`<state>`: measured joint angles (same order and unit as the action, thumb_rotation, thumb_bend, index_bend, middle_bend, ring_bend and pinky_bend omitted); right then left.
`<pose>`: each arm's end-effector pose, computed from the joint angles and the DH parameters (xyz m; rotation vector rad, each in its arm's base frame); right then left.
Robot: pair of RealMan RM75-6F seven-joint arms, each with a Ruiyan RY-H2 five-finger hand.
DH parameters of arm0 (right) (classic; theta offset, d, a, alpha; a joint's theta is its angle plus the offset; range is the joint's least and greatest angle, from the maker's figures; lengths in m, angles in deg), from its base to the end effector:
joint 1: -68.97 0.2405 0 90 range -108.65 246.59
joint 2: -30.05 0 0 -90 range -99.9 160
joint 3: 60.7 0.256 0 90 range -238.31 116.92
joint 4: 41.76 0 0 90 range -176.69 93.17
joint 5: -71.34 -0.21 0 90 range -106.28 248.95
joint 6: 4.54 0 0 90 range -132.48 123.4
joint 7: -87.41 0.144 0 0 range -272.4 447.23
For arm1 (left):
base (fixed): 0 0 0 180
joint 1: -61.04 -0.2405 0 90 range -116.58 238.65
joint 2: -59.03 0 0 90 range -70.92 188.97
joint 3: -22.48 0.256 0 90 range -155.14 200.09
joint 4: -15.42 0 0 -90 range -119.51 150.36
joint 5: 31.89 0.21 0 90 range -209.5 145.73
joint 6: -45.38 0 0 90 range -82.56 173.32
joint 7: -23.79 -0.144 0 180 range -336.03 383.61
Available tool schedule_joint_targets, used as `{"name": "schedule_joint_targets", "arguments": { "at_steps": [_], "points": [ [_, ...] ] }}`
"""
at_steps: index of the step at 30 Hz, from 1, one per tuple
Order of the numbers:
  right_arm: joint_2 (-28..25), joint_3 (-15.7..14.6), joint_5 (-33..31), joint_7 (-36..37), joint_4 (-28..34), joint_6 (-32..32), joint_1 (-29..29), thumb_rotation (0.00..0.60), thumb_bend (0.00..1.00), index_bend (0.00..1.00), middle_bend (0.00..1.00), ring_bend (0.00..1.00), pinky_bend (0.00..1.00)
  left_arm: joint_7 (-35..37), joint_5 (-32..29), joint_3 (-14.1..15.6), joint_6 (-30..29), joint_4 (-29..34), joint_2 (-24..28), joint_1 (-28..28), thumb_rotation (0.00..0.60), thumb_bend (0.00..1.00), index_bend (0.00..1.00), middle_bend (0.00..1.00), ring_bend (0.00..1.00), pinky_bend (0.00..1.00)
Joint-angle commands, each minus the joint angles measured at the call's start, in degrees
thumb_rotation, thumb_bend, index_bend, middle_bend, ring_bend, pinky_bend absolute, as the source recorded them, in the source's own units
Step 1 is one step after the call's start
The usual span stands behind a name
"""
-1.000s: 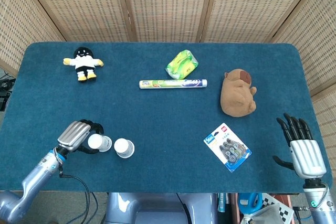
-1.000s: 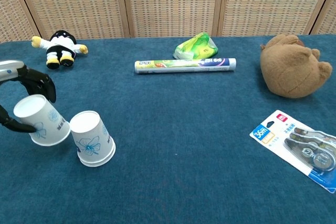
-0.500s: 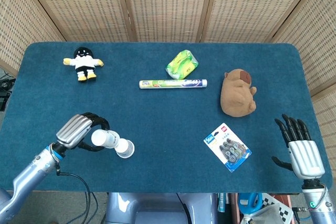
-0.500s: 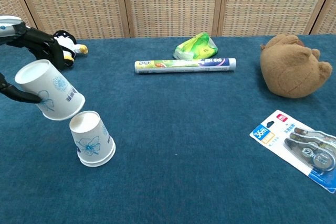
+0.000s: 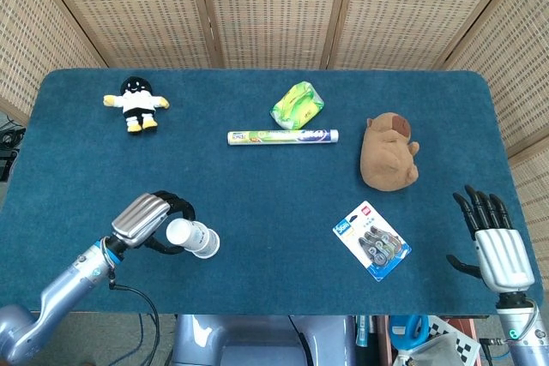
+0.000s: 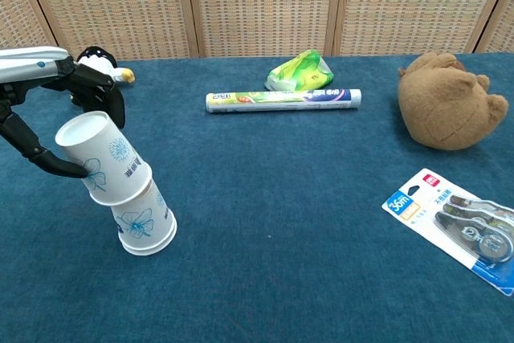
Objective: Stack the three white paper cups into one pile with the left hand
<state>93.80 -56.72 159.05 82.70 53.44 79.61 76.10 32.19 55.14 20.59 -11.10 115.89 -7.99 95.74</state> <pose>-0.2889 -0.1957 0.1555 1.4484 -0.8318 0.9291 -0.1754 0.2787 0.0629 -2.0096 -1.1454 -1.0786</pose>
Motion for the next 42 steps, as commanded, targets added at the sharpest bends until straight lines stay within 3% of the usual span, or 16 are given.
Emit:
{"name": "schedule_joint_targets", "arguments": {
  "at_steps": [1, 4, 6, 9, 18, 26, 42],
  "points": [
    [0.01, 0.0, 0.02, 0.01, -0.01, 0.0, 0.0, 0.6, 0.0, 0.0, 0.0, 0.0, 0.0, -0.63, -0.82, 0.06, 0.62, 0.26, -0.53, 0.21, 0.6, 0.11, 0.43, 0.37, 0.3, 0.3],
    [-0.03, 0.07, -0.07, 0.11, -0.01, 0.07, -0.03, 0.6, 0.0, 0.0, 0.0, 0.0, 0.0, -0.28, -0.86, 0.14, 0.88, 0.17, -0.84, 0.35, 0.6, 0.11, 0.36, 0.17, 0.16, 0.27],
    [-0.15, 0.18, -0.24, 0.33, 0.0, 0.16, -0.08, 0.6, 0.0, 0.0, 0.0, 0.0, 0.0, 0.73, -0.45, 0.29, 1.26, -0.07, -1.03, 0.62, 0.6, 0.11, 0.16, 0.03, 0.03, 0.2],
    [-0.23, 0.23, -0.31, 0.5, -0.03, 0.17, -0.09, 0.6, 0.0, 0.0, 0.0, 0.0, 0.0, 2.88, 0.93, 0.3, 0.11, -0.59, -1.17, 0.49, 0.6, 0.11, 0.0, 0.0, 0.0, 0.12],
    [0.04, 0.08, -0.23, -0.06, 0.01, -0.28, 0.11, 0.6, 0.0, 0.0, 0.0, 0.0, 0.0, 7.23, 4.73, 1.56, -4.38, -1.67, 0.62, -1.23, 0.6, 0.11, 0.0, 0.0, 0.0, 0.05],
    [0.12, 0.06, -0.18, -0.31, 0.1, -0.09, 0.02, 0.6, 0.0, 0.0, 0.0, 0.0, 0.0, 11.96, 9.01, 4.34, -4.19, -1.29, 1.27, -0.92, 0.6, 0.11, 0.0, 0.0, 0.0, 0.13],
    [-0.03, 0.13, -0.38, 0.05, -0.03, -0.33, 0.12, 0.6, 0.0, 0.0, 0.0, 0.0, 0.0, 15.14, 13.49, 8.49, -2.1, -0.01, -0.95, 0.56, 0.6, 0.11, 0.0, 0.0, 0.0, 0.16]
  ]
}}
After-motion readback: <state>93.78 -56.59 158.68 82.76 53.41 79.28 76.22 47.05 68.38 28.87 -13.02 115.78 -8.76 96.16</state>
